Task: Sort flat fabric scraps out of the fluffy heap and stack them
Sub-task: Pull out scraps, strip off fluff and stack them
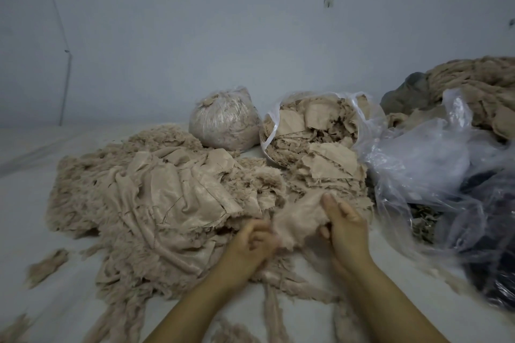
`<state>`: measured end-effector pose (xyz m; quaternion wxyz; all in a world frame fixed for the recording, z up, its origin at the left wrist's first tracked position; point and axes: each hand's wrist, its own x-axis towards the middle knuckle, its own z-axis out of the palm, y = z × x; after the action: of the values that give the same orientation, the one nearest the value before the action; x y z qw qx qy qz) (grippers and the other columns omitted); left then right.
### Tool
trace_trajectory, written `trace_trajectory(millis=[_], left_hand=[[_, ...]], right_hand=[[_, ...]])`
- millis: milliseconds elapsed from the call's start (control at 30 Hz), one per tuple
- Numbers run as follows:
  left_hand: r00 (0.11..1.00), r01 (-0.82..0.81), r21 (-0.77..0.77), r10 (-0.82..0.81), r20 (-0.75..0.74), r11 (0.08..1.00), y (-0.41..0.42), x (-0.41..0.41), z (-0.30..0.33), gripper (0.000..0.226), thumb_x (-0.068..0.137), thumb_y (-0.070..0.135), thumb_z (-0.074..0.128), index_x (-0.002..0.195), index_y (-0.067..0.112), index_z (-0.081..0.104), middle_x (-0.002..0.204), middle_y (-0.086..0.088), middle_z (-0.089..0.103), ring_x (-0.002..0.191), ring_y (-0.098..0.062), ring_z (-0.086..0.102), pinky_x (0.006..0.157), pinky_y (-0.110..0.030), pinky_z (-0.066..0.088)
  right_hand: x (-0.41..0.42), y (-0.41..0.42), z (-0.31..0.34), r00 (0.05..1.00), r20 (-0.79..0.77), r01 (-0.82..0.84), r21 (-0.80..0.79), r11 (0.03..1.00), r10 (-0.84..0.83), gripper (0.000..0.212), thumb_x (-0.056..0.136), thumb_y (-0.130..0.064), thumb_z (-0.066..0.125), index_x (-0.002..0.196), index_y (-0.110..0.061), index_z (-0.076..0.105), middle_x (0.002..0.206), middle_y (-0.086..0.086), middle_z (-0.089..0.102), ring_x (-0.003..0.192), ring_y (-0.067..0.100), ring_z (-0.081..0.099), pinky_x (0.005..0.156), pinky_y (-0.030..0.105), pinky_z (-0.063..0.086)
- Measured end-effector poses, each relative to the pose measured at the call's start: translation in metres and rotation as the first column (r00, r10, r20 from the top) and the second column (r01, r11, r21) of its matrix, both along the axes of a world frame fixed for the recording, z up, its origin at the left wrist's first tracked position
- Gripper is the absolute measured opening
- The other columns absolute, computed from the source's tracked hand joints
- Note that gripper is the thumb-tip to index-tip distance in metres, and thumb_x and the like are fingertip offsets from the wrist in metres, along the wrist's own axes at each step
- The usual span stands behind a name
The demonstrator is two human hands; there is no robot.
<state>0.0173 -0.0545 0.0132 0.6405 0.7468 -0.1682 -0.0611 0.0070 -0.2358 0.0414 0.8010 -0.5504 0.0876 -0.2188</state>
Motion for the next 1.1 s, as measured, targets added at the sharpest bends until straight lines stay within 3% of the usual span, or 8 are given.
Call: trace_trajectory(millis=[167, 300, 400, 467, 567, 667, 933, 1100], left_hand=[[0.983, -0.044, 0.438, -0.039, 0.179, 0.898, 0.012, 0.004, -0.006, 0.013, 0.084, 0.035, 0.067, 0.071, 0.031, 0.066, 0.063, 0.005, 0.061, 0.057, -0.005, 0.048, 0.056, -0.022, 0.039], [0.982, 0.015, 0.614, -0.128, 0.140, 0.789, 0.027, 0.008, -0.001, 0.011, 0.082, 0.034, 0.069, 0.074, 0.027, 0.072, 0.054, 0.022, 0.059, 0.051, 0.007, 0.049, 0.051, -0.010, 0.036], [0.995, 0.008, 0.673, -0.074, 0.070, 0.739, 0.046, 0.013, 0.002, 0.027, 0.077, 0.037, 0.074, 0.057, 0.025, 0.061, 0.043, 0.015, 0.048, 0.042, 0.005, 0.041, 0.045, -0.010, 0.032], [0.997, -0.030, 0.699, -0.032, 0.075, 0.715, 0.057, 0.017, 0.004, 0.035, 0.076, 0.039, 0.076, 0.058, 0.017, 0.056, 0.048, 0.010, 0.042, 0.044, -0.002, 0.038, 0.047, -0.015, 0.033], [0.989, -0.021, 0.639, -0.076, 0.124, 0.769, 0.055, 0.014, 0.007, 0.039, 0.077, 0.041, 0.074, 0.058, 0.012, 0.056, 0.051, 0.005, 0.042, 0.047, -0.004, 0.037, 0.048, -0.019, 0.032], [0.953, -0.224, 0.455, 0.097, 0.286, 0.862, 0.047, 0.011, 0.015, 0.027, 0.081, 0.040, 0.069, 0.059, 0.025, 0.065, 0.048, 0.007, 0.057, 0.044, -0.004, 0.047, 0.050, -0.021, 0.039], [0.909, -0.401, 0.096, 0.383, 0.166, 0.911, 0.057, 0.005, 0.028, 0.039, 0.091, 0.032, 0.059, 0.054, 0.018, 0.061, 0.048, 0.000, 0.058, 0.038, -0.009, 0.049, 0.044, -0.022, 0.040], [0.410, -0.669, 0.023, 0.343, 0.845, 0.743, 0.068, 0.002, 0.043, 0.023, 0.084, 0.031, 0.064, 0.099, 0.014, 0.068, 0.097, 0.007, 0.060, 0.093, -0.008, 0.053, 0.087, -0.016, 0.040]], right_hand=[[0.005, -0.034, 0.004, 0.873, -0.117, 0.307, -0.623, 0.719, -0.474, 0.036, 0.087, -0.016, 0.061, 0.123, -0.017, 0.052, 0.128, 0.015, 0.046, 0.117, 0.024, 0.041, 0.093, 0.032, 0.035], [-0.005, -0.004, -0.007, 0.990, -0.101, -0.019, -0.776, 0.631, -0.095, 0.010, 0.090, -0.013, 0.058, 0.089, -0.023, 0.061, 0.088, -0.006, 0.062, 0.085, 0.014, 0.058, 0.068, 0.014, 0.041], [-0.015, 0.013, -0.020, 0.890, -0.423, -0.452, -0.868, 0.207, 0.171, 0.013, 0.091, -0.022, 0.057, 0.079, -0.027, 0.061, 0.079, -0.014, 0.061, 0.074, 0.002, 0.054, 0.071, 0.018, 0.044], [-0.013, 0.016, -0.012, 0.828, -0.531, -0.555, -0.821, 0.132, 0.179, 0.016, 0.089, -0.028, 0.060, 0.074, -0.024, 0.062, 0.075, -0.011, 0.061, 0.070, 0.006, 0.055, 0.070, 0.024, 0.046], [-0.001, 0.021, 0.007, 0.880, -0.455, -0.473, -0.863, 0.178, 0.134, 0.019, 0.091, -0.026, 0.059, 0.079, -0.014, 0.066, 0.076, -0.004, 0.064, 0.070, 0.011, 0.058, 0.066, 0.026, 0.045], [0.012, 0.045, 0.014, 0.938, -0.286, -0.346, -0.817, 0.462, 0.196, 0.024, 0.091, -0.031, 0.063, 0.070, -0.019, 0.065, 0.062, -0.009, 0.057, 0.057, 0.005, 0.051, 0.061, 0.020, 0.041], [0.036, 0.112, 0.020, 0.847, -0.299, -0.450, 0.037, 0.892, 0.440, 0.022, 0.087, -0.019, 0.068, 0.067, -0.011, 0.062, 0.050, -0.003, 0.056, 0.042, 0.006, 0.048, 0.037, 0.016, 0.037], [0.024, 0.085, 0.014, 0.881, 0.013, -0.447, 0.353, 0.822, 0.474, 0.009, 0.089, -0.001, 0.055, 0.086, -0.007, 0.062, 0.081, 0.006, 0.070, 0.078, 0.016, 0.067, 0.062, 0.025, 0.057]])
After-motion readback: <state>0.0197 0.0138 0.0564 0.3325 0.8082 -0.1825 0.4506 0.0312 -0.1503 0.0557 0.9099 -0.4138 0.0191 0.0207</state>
